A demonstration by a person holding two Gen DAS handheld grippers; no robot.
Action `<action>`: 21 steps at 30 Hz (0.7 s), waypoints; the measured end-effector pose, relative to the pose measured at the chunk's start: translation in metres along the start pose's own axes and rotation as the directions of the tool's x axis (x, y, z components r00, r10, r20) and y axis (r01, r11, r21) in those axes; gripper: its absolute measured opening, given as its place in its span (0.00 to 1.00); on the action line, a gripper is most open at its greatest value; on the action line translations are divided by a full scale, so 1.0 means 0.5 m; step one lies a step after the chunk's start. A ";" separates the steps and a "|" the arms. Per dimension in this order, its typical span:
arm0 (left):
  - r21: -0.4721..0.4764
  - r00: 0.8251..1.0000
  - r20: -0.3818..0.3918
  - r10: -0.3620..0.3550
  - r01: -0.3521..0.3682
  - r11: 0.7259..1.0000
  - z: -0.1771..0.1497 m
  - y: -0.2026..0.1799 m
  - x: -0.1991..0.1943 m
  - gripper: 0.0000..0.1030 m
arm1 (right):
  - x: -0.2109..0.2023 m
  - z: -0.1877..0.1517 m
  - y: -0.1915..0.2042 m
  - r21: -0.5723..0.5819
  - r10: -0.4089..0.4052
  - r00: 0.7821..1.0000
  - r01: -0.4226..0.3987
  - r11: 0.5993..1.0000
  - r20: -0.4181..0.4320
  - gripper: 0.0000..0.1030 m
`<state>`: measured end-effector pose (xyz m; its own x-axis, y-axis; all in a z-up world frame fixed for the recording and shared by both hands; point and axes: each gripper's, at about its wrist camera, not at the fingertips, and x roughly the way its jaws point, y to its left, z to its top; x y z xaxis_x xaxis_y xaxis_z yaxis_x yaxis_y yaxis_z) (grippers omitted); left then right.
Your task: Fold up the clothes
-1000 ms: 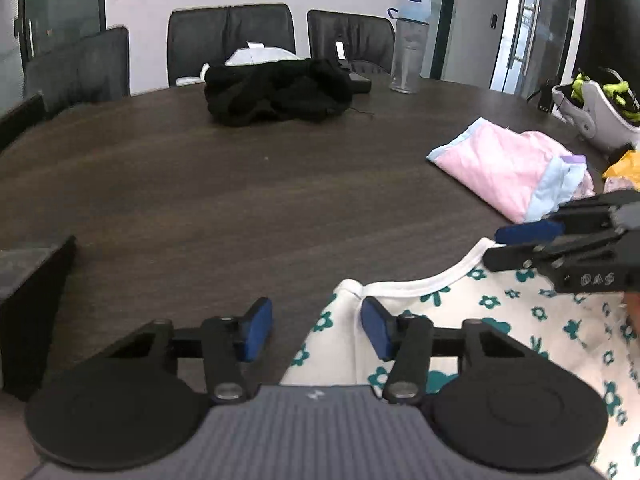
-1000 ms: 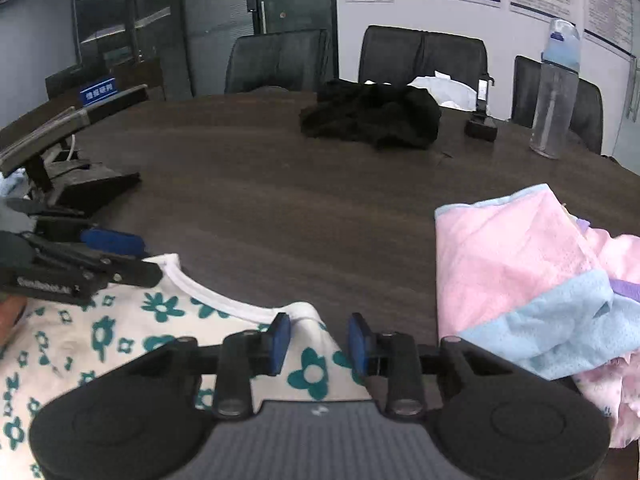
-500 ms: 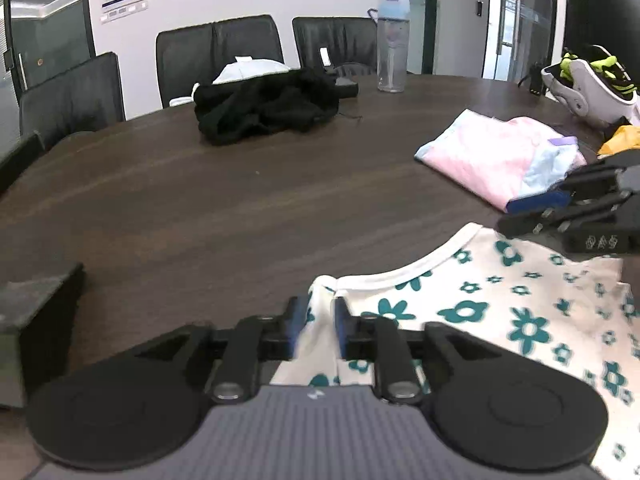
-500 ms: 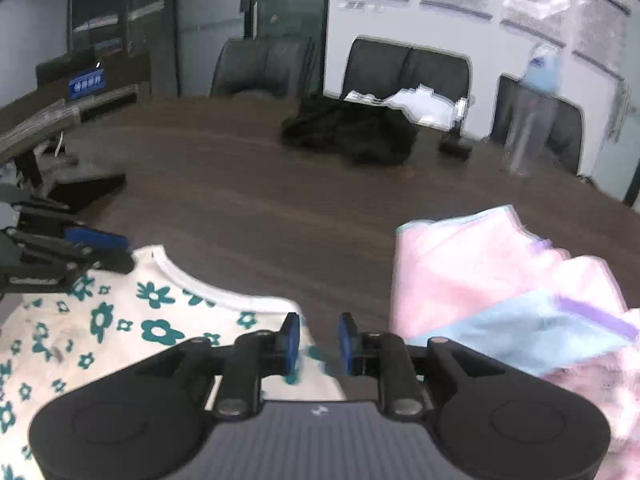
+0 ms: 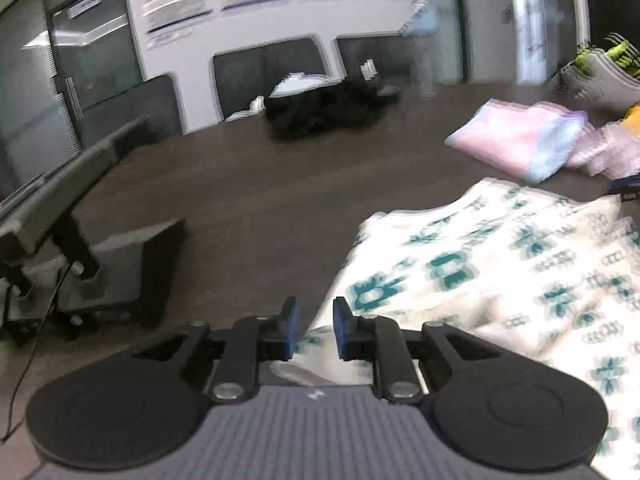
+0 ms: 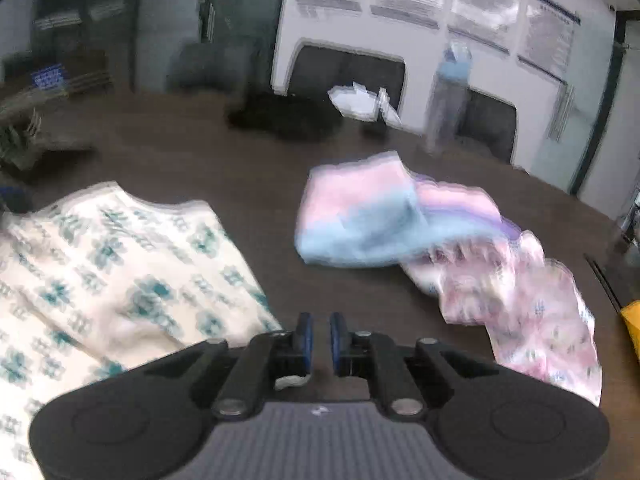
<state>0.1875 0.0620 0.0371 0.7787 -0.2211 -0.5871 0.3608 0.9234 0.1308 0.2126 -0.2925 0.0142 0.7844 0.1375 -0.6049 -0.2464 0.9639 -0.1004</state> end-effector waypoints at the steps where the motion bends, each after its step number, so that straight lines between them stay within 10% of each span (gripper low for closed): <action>1: 0.005 1.000 0.003 -0.030 0.030 1.000 0.007 -0.015 -0.014 0.26 | -0.014 0.009 0.008 0.010 0.047 0.999 -0.048 0.999 0.016 0.12; 7: -0.076 0.970 -0.116 -0.215 0.208 0.975 0.013 -0.101 0.017 0.28 | 0.004 0.013 0.081 0.084 0.339 0.939 -0.334 0.939 -0.058 0.27; 10: -0.111 0.970 -0.132 -0.203 0.189 0.976 0.003 -0.107 0.038 0.20 | 0.029 0.010 0.096 0.103 0.321 0.945 -0.314 0.944 -0.060 0.26; 13: -0.088 0.978 -0.114 -0.173 0.164 0.983 -0.008 -0.117 0.026 0.02 | 0.040 0.005 0.111 0.101 0.320 0.943 -0.311 0.945 -0.086 0.04; 21: -0.044 0.964 -0.133 -0.228 0.224 0.974 -0.037 -0.108 -0.019 0.04 | -0.004 0.003 0.147 -0.044 0.240 0.962 -0.247 0.968 -0.131 0.14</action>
<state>0.1511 0.0200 0.0208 0.6002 -0.3822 -0.7026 0.5036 0.8631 -0.0392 0.1938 -0.2215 0.0093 0.6207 0.3335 -0.7096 -0.4573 0.8891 0.0179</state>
